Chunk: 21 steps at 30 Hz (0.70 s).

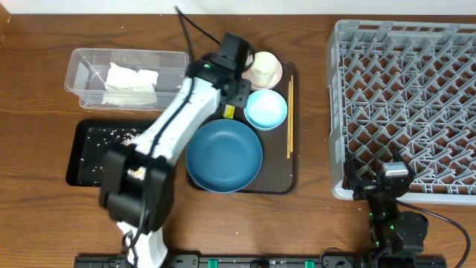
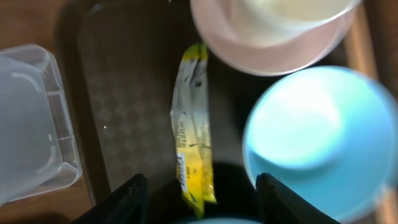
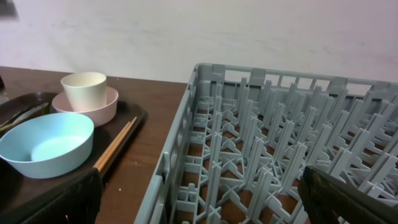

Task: Sort waste into correct bins and load items into the dishwasher rack
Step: 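Move the left gripper back to the yellow snack wrapper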

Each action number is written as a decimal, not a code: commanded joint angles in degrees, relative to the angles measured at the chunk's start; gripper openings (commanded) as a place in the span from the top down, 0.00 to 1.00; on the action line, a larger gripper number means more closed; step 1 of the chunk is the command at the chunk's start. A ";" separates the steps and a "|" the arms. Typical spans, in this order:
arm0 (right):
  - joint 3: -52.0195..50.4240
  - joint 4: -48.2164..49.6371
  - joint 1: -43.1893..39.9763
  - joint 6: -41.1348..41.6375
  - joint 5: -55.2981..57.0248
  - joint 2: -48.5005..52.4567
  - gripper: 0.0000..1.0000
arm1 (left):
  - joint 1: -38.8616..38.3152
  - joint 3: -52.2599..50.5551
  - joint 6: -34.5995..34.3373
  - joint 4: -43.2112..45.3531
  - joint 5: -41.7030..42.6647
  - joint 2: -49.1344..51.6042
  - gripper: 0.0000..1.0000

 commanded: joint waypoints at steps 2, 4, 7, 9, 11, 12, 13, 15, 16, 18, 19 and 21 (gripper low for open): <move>-0.09 -0.22 -0.31 -0.70 0.11 -0.31 0.01 | 0.52 -0.55 0.94 1.20 -4.87 3.06 0.42; -0.09 -0.20 -0.31 -0.70 0.11 -0.31 0.01 | 0.52 -0.55 1.01 2.19 -4.87 3.78 0.42; -0.09 -0.22 -0.31 -0.70 0.11 -0.31 0.01 | 0.52 -0.55 2.27 4.11 -4.90 4.70 0.42; -0.09 -0.22 -0.31 -0.70 0.11 -0.31 0.01 | 0.52 -0.55 2.43 5.22 -4.85 5.29 0.42; -0.09 -0.20 -0.31 -0.70 0.11 -0.31 0.01 | 0.52 -0.55 2.54 6.47 -4.87 6.03 0.42; -0.09 -0.20 -0.31 -0.70 0.11 -0.31 0.01 | 0.52 -0.55 2.67 7.23 -4.85 6.51 0.42; -0.09 -0.22 -0.31 -0.70 0.11 -0.31 0.01 | 0.52 -0.55 2.69 7.78 -4.85 6.93 0.42; -0.09 -0.20 -0.31 -0.70 0.11 -0.31 0.01 | 0.52 -0.55 2.69 8.26 -4.85 7.63 0.42; -0.09 -0.20 -0.31 -0.70 0.11 -0.31 0.01 | 0.52 -0.55 2.67 8.24 -4.83 7.89 0.42; -0.09 -0.22 -0.31 -0.70 0.11 -0.31 0.01 | 0.52 -0.55 2.64 8.22 -4.76 8.13 0.42; -0.09 -0.22 -0.31 -0.70 0.11 -0.31 0.01 | 0.50 -0.55 2.67 8.24 -4.31 8.15 0.42; -0.09 -0.22 -0.31 -0.70 0.11 -0.31 0.01 | 0.52 -0.55 2.67 8.33 -2.82 8.15 0.42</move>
